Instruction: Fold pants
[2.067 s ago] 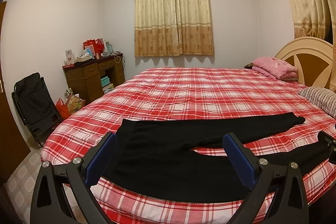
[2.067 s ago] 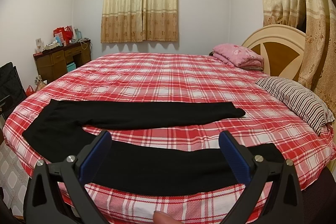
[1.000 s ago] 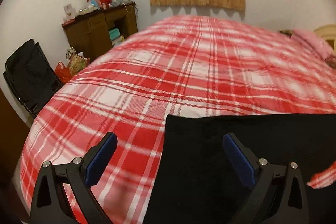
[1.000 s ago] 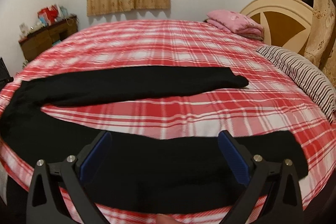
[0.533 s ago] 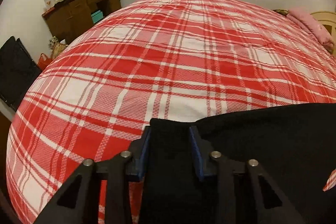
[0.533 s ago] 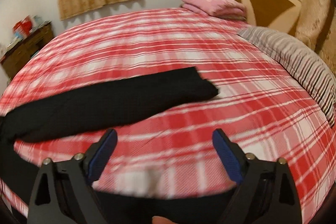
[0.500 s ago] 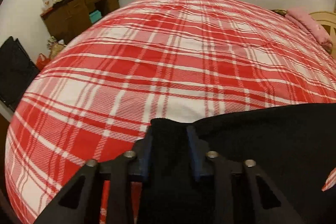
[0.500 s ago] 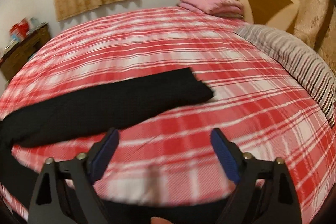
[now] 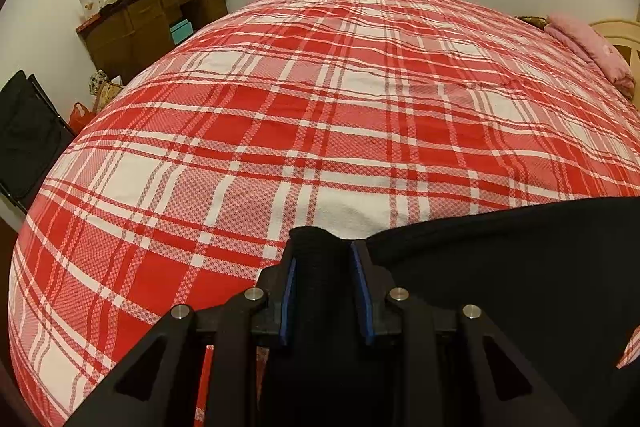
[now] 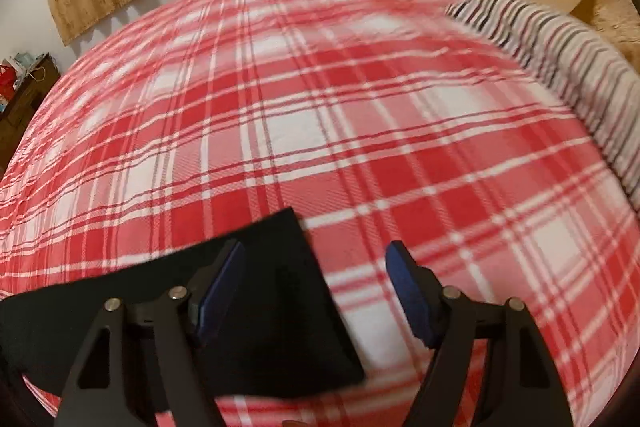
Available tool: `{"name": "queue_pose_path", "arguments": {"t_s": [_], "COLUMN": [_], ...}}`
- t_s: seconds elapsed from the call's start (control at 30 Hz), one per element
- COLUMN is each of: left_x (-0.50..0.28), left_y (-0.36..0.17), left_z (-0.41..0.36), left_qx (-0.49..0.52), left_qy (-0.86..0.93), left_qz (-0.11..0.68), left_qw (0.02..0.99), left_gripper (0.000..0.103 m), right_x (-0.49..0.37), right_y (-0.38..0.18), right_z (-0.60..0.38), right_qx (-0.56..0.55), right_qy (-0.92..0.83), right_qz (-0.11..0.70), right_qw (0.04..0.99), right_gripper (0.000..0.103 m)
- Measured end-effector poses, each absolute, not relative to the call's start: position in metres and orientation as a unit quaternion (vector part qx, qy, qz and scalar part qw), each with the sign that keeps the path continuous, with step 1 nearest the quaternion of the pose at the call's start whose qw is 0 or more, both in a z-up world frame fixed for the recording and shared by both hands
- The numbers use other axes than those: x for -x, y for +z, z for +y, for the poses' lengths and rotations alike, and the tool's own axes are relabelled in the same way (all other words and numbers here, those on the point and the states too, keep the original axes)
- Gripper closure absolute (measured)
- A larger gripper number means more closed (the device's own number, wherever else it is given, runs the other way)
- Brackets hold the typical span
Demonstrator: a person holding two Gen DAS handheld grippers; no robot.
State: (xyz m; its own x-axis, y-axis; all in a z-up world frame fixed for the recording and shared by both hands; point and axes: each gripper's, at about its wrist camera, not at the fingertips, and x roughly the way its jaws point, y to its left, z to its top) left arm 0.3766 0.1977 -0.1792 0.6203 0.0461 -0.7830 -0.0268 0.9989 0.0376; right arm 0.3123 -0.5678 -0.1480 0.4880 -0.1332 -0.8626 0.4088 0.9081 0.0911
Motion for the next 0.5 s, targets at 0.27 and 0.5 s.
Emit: {"name": "queue_pose_path", "arguments": {"t_s": [0.27,0.5], "left_x": [-0.375,-0.36], "left_y": [-0.178,-0.158], "left_z": [0.185,0.203], "left_qx": [-0.062,0.004], "left_qy": [-0.001,-0.011], "left_qz": [0.427,0.395], "left_qw": [0.902,0.919], "left_gripper": [0.09,0.091], "right_x": [-0.326,-0.299], "right_y": [-0.175,-0.136], "right_z": [-0.562,-0.531], "right_qx": [-0.123,-0.084], "right_qy": [-0.121,-0.097], "right_qz": [0.502,0.457], "right_qw": [0.847,0.88], "right_gripper": [0.068,0.093]}}
